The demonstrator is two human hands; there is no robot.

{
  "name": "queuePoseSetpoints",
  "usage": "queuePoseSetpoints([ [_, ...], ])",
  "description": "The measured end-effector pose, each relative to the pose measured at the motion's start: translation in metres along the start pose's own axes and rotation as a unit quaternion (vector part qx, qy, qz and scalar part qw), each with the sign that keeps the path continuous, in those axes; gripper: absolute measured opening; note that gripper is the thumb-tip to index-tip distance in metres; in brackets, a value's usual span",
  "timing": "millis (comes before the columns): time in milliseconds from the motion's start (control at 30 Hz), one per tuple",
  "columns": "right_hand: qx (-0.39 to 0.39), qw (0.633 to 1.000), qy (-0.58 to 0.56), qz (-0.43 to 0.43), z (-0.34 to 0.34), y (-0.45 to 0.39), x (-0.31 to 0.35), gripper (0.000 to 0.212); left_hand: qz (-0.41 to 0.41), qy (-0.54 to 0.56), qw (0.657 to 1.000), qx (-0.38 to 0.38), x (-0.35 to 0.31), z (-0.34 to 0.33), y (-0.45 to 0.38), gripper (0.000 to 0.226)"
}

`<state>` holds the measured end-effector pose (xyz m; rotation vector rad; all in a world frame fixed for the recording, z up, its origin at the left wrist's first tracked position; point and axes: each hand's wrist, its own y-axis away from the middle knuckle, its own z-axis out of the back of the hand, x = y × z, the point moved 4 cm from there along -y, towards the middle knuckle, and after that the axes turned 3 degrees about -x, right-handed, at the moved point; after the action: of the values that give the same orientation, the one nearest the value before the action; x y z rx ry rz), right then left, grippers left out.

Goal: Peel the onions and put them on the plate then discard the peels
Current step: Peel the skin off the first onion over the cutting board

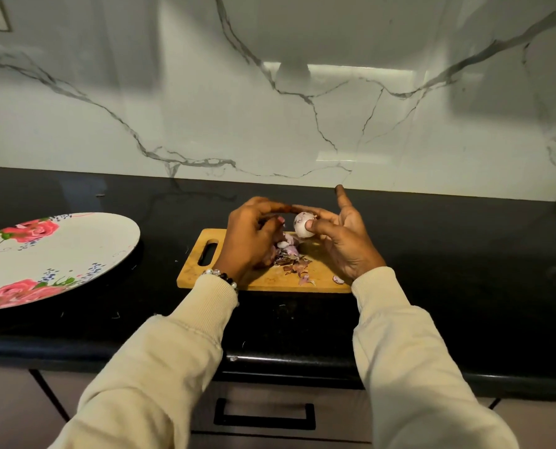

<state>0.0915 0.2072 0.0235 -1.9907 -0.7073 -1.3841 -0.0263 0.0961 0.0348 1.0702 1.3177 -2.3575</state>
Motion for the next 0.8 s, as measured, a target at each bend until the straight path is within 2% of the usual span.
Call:
queuePoseSetpoints([
  [100, -0.006, 1.000, 0.025, 0.008, 0.0030, -0.0010, -0.0013, 0.106, -0.050, -0.038, 0.998, 0.011, -0.0032, -0.0005, -0.0005, 0.023],
  [400, 0.005, 0.994, 0.103, 0.041, 0.0054, -0.0023, -0.0028, 0.123, -0.095, -0.078, 0.990, 0.066, -0.0018, -0.0049, 0.0021, 0.021],
  [600, 0.018, 0.992, 0.118, 0.036, 0.0035, -0.0012, -0.0032, 0.125, -0.122, -0.123, 0.984, 0.031, -0.0036, -0.0008, 0.0022, 0.017],
  [733, 0.013, 0.993, 0.111, 0.045, 0.0032, -0.0011, -0.0019, 0.125, -0.068, -0.094, 0.993, -0.004, -0.0003, 0.0021, -0.0002, 0.015],
  [800, 0.002, 0.993, 0.104, 0.050, 0.0043, -0.0020, -0.0010, 0.127, -0.068, -0.068, 0.995, -0.009, -0.0031, 0.0030, 0.0003, 0.017],
])
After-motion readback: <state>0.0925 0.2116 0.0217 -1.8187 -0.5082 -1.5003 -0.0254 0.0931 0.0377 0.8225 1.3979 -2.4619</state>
